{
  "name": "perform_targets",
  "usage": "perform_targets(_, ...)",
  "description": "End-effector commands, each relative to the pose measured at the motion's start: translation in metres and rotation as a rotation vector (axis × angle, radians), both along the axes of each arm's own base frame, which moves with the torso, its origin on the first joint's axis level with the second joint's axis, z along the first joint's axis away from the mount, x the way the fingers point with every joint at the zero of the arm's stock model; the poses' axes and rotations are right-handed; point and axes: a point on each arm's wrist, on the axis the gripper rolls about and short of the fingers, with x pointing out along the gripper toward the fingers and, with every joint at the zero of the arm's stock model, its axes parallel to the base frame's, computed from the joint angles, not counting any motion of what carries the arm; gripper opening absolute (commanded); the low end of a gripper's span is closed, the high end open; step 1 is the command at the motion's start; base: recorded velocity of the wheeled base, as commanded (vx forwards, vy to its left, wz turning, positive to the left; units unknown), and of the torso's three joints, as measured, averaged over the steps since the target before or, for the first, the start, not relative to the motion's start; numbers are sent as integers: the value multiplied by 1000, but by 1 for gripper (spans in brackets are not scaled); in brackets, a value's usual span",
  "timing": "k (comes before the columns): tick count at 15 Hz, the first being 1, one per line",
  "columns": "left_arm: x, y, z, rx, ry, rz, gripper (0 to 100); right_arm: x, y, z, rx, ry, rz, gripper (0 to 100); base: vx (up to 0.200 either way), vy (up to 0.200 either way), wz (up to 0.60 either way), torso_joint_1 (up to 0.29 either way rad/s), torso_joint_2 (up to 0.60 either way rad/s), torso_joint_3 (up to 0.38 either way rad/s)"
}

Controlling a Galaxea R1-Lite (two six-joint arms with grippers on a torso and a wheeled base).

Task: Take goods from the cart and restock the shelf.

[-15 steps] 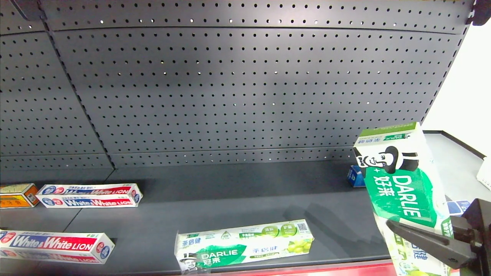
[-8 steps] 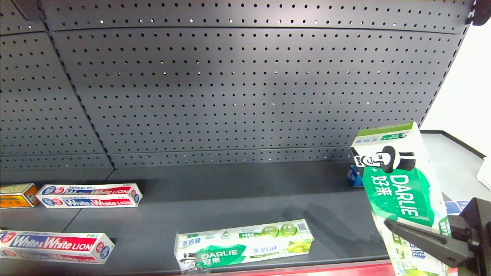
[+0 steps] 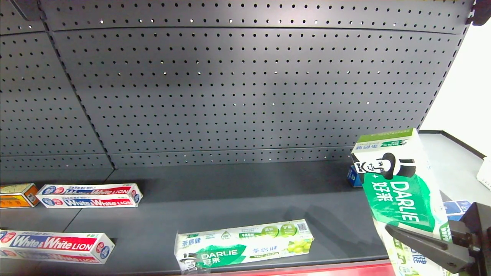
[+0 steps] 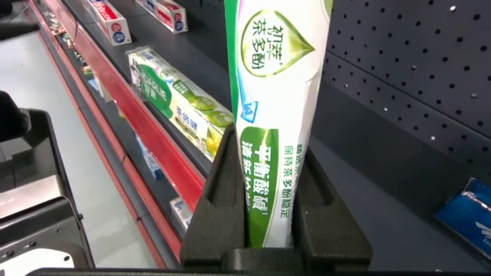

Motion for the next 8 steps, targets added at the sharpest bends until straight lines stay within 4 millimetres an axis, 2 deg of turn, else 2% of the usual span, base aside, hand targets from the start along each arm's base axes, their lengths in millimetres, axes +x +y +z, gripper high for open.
perform_targets(1,0,1,1,2,-24,45,100,-1,-1,0,0,-3,-2,0,0,0,0,0,0,0)
perform_targets(2,1,1,1,11,-26,44,100,-1,-1,0,1,-7,-2,0,0,0,0,0,0,0)
perform_targets(4,1,-4,1,78,-25,-169,100,-3,-2,0,1,-11,1,0,0,0,0,0,0,0)
perform_targets(5,0,-5,1,80,-23,-220,100,-3,-2,-1,-5,-9,3,0,0,0,0,0,0,0)
perform_targets(8,0,-4,1,56,-6,-178,100,-5,-2,-5,-18,-13,19,0,0,0,0,0,0,0)
